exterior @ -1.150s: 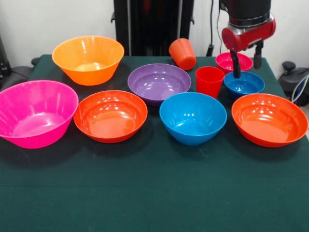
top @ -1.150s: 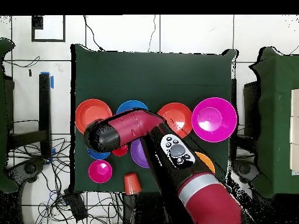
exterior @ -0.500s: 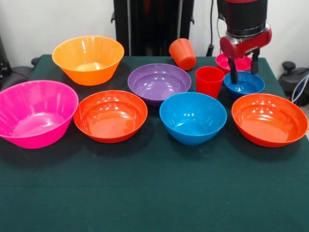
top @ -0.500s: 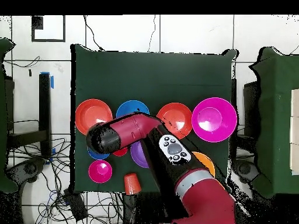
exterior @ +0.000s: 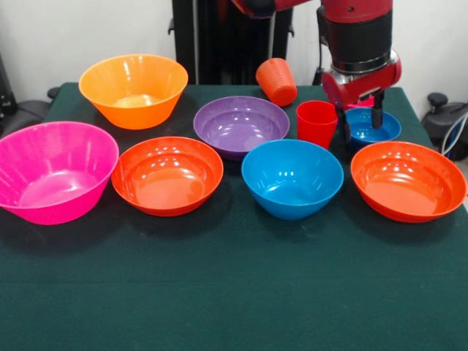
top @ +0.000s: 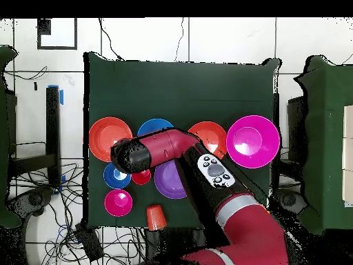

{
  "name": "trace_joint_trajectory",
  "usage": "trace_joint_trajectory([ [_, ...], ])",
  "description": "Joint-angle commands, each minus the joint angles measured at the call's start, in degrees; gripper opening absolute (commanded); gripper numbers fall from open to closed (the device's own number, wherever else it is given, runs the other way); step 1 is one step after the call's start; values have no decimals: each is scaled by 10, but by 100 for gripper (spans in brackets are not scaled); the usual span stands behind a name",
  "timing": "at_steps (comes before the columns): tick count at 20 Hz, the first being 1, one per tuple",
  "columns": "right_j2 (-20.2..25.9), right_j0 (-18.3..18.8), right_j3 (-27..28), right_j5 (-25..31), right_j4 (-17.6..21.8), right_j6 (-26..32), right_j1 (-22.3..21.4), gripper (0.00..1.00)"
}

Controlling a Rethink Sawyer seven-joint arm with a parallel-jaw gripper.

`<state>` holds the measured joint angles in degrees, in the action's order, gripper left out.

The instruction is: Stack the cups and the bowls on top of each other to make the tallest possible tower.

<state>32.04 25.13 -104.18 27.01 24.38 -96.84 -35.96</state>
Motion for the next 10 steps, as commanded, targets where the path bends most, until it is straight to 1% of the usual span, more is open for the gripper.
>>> trace_joint_trajectory([
  [1,-24,13,86,57,-16,-14,50,100],
  [3,-25,12,94,45,-17,-21,62,100],
  [6,-30,7,105,13,-13,-36,82,100],
  [10,-30,7,114,-11,-8,-42,101,100],
])
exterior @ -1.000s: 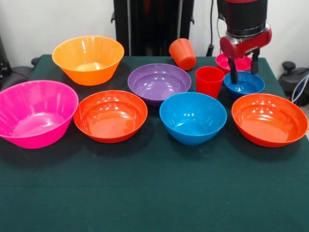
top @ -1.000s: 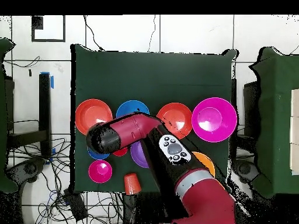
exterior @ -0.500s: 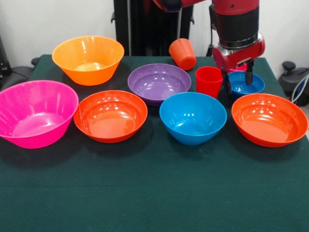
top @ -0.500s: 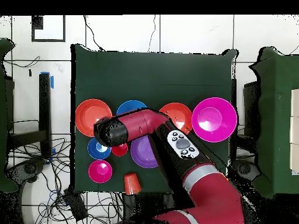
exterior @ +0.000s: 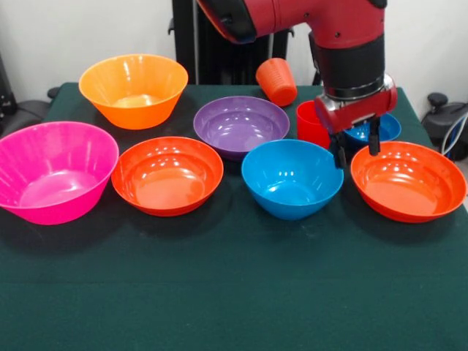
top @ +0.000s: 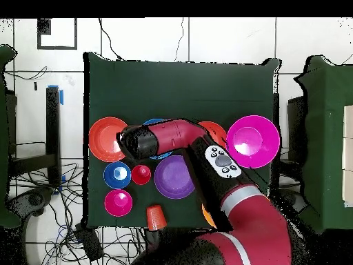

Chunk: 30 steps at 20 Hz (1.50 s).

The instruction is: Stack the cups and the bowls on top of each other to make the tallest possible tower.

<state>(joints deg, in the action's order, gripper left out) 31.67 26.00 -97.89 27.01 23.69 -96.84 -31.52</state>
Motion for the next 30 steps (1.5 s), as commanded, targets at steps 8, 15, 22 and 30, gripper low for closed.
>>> trace_joint_trajectory([
  [8,-36,-15,64,-39,-1,-68,85,100],
  [15,-49,-37,72,-89,-7,-98,118,100],
  [22,-74,-67,84,-145,-18,-119,156,100],
  [30,-81,-78,86,-144,-34,-106,160,100],
])
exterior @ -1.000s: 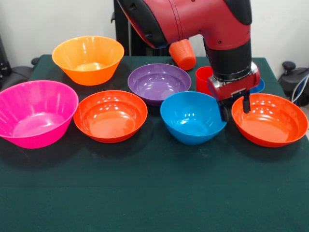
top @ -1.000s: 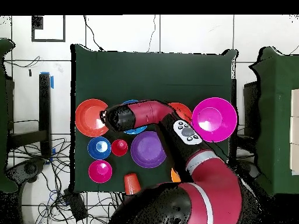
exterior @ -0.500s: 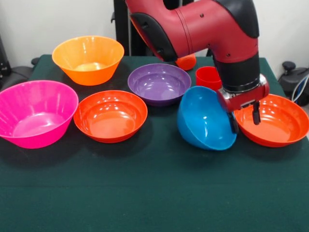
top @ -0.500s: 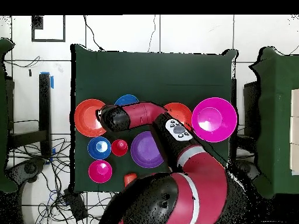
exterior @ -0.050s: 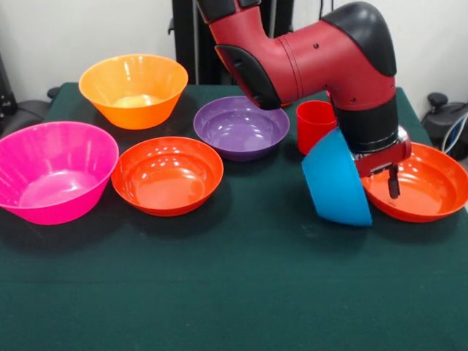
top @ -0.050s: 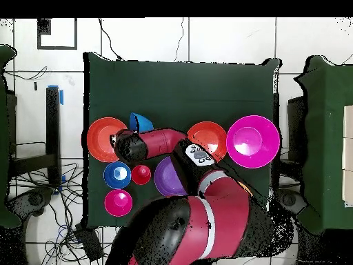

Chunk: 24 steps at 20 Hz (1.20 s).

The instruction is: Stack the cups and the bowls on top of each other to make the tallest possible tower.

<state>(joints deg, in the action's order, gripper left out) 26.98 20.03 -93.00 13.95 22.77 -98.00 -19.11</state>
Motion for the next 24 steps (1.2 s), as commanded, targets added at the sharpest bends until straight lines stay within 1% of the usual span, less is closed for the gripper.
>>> trace_joint_trajectory([
  [1,-35,-20,40,-17,-25,-94,42,100],
  [3,-40,-27,43,-26,-23,-93,44,100],
  [4,-54,-38,45,-34,-22,-92,43,0],
  [7,-71,-51,39,-45,-25,-106,35,0],
  [11,-81,-60,42,-31,-33,-103,30,0],
  [14,-75,-54,19,-27,-34,-97,10,0],
  [20,-67,-48,11,-3,-39,-80,0,0],
  [22,-67,-49,-21,13,-44,-85,-42,0],
  [23,-67,-51,-44,30,-51,-88,-76,0],
  [24,-66,-51,-58,41,-56,-90,-94,0],
])
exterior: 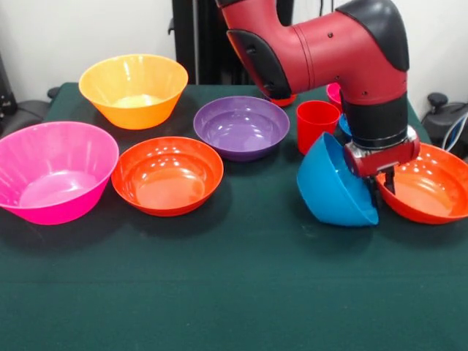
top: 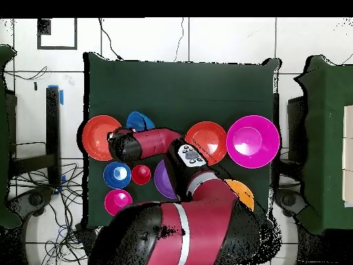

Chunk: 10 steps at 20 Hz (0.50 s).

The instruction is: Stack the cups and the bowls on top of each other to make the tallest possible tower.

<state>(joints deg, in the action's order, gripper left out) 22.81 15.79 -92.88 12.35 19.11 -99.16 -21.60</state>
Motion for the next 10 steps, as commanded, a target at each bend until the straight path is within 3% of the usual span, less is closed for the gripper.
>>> trace_joint_trajectory([
  [1,-23,-8,-79,77,-28,-79,-98,0],
  [5,-16,-3,-123,116,-42,-68,-155,0],
  [10,6,25,-157,153,-46,-32,-180,0],
])
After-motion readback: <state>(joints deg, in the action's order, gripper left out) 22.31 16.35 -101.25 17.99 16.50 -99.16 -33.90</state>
